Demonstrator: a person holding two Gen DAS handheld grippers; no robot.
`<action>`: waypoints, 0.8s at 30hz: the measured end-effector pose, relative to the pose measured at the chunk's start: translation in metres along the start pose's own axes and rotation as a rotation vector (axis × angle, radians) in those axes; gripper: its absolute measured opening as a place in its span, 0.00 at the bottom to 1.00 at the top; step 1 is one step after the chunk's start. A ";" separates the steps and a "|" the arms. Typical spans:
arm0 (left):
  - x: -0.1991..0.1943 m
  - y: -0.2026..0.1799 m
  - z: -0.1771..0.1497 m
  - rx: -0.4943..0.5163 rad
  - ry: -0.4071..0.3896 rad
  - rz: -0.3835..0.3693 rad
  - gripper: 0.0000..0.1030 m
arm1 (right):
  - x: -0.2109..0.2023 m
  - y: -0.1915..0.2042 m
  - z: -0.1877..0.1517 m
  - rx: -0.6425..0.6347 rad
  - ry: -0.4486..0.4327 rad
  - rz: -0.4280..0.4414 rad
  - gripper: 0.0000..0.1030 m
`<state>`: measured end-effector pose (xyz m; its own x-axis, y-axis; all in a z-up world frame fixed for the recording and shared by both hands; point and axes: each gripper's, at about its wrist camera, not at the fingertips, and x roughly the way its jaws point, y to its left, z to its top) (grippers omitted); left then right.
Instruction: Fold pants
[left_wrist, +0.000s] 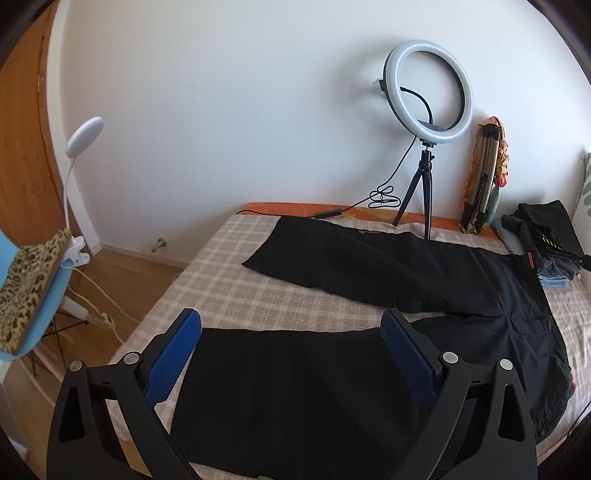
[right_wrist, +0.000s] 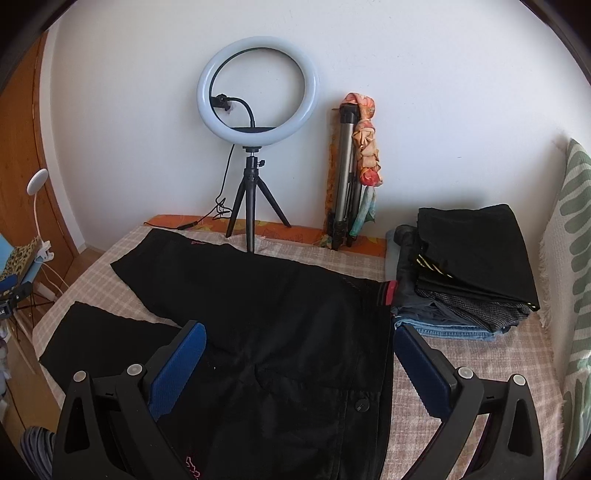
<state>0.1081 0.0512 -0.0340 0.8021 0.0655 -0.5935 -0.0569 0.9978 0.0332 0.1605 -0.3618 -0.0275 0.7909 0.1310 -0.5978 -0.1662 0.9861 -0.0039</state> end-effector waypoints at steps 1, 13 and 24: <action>0.005 0.001 0.002 -0.002 0.008 -0.004 0.92 | 0.008 0.002 0.006 -0.023 0.006 0.003 0.99; 0.069 -0.014 0.028 0.079 0.078 -0.045 0.86 | 0.148 0.011 0.067 -0.231 0.194 0.137 0.73; 0.123 -0.045 0.034 0.162 0.152 -0.080 0.82 | 0.288 0.006 0.072 -0.325 0.369 0.230 0.62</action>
<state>0.2297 0.0142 -0.0810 0.7007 -0.0029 -0.7135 0.1091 0.9887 0.1032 0.4299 -0.3107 -0.1421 0.4626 0.2375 -0.8542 -0.5305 0.8461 -0.0521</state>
